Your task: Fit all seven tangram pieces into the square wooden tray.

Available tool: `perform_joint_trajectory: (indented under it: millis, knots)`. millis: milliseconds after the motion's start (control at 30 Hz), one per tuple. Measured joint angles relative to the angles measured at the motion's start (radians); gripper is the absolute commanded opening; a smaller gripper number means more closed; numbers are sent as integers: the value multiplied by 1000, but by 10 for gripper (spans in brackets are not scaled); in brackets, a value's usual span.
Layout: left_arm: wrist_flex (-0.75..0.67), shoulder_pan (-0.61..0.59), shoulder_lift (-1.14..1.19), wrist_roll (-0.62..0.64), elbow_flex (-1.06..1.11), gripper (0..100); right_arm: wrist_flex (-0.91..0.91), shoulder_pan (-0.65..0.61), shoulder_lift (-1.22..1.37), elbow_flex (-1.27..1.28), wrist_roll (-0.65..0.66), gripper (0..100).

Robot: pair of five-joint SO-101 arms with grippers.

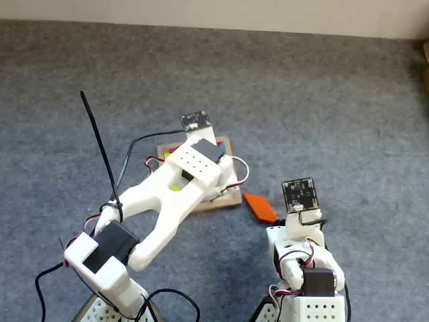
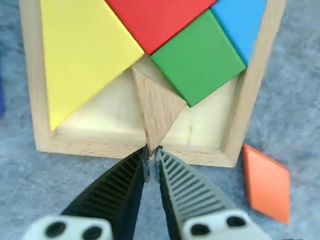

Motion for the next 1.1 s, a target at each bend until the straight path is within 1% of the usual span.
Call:
perform_joint_trajectory:
  millis: [333, 433, 500, 567, 733, 900, 1000, 1100]
  knots:
    - [-101, 0, 0, 9, 0, 6, 0, 0, 0, 0, 0, 34]
    - [-133, 21, 0, 9, 0, 6, 0, 0, 0, 0, 0, 34]
    - [-167, 43, 0, 14, 0, 6, 0, 0, 0, 0, 0, 34]
    - [-213, 66, 0, 44, 0, 6, 0, 0, 0, 0, 0, 34]
    - [-353, 69, 0, 89, 0, 6, 0, 0, 0, 0, 0, 34]
    - [-462, 26, 0, 91, 0, 6, 0, 0, 0, 0, 0, 34]
    - [-489, -18, 0, 92, 0, 6, 0, 0, 0, 0, 0, 34]
    - [-496, -32, 0, 103, 0, 6, 0, 0, 0, 0, 0, 34]
